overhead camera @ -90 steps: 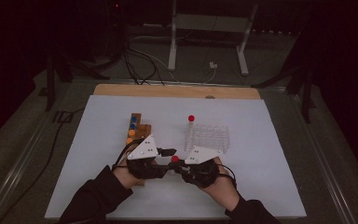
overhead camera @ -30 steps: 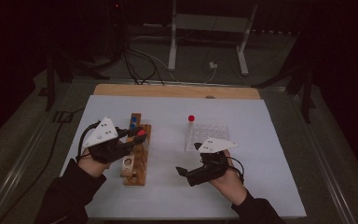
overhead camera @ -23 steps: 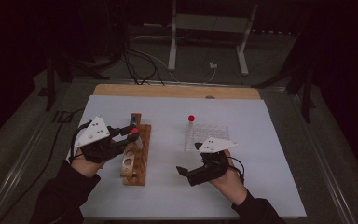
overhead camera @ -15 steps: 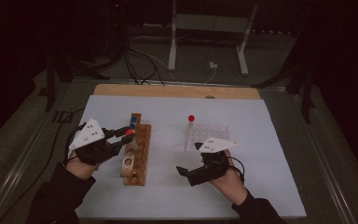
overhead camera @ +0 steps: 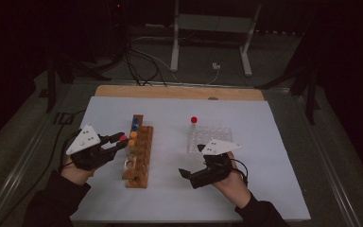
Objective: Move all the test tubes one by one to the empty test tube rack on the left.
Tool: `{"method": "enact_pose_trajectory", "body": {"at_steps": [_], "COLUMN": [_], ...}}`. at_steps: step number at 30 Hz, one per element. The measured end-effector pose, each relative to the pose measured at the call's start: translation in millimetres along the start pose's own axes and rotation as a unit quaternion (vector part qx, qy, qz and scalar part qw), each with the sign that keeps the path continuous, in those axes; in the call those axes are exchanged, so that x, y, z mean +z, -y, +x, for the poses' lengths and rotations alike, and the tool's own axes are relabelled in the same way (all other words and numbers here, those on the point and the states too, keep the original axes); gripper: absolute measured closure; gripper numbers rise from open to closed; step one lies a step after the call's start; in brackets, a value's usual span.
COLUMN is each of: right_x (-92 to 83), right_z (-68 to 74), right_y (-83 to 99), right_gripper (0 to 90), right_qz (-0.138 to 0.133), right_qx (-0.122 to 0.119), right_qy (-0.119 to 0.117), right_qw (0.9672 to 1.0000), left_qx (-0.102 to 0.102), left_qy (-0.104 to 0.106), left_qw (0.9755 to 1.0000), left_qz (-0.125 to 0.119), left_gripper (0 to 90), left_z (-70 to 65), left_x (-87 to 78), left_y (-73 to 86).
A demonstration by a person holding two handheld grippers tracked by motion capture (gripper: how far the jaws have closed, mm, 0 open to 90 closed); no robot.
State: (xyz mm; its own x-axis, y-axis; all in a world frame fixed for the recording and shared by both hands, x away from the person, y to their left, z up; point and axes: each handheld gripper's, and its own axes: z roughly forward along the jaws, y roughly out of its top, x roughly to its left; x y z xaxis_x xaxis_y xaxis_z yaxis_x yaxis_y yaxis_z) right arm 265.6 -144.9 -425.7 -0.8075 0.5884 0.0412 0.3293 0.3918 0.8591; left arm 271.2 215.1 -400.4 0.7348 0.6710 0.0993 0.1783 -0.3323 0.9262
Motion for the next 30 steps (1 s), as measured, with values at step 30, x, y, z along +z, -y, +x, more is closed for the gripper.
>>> {"method": "enact_pose_trajectory", "body": {"at_steps": [30], "right_x": [-1.1], "right_z": [-1.0], "right_y": [-0.1], "right_gripper": [0.0], "right_qz": [0.0], "right_qx": [0.005], "right_qy": [-0.005], "right_qw": [1.0], "left_qx": [-0.004], "left_qy": [0.016], "left_qw": [0.9981], "left_qz": [0.06], "left_gripper": [71.5], "left_z": [-3.5], "left_x": [26.2], "left_y": [27.0]}}
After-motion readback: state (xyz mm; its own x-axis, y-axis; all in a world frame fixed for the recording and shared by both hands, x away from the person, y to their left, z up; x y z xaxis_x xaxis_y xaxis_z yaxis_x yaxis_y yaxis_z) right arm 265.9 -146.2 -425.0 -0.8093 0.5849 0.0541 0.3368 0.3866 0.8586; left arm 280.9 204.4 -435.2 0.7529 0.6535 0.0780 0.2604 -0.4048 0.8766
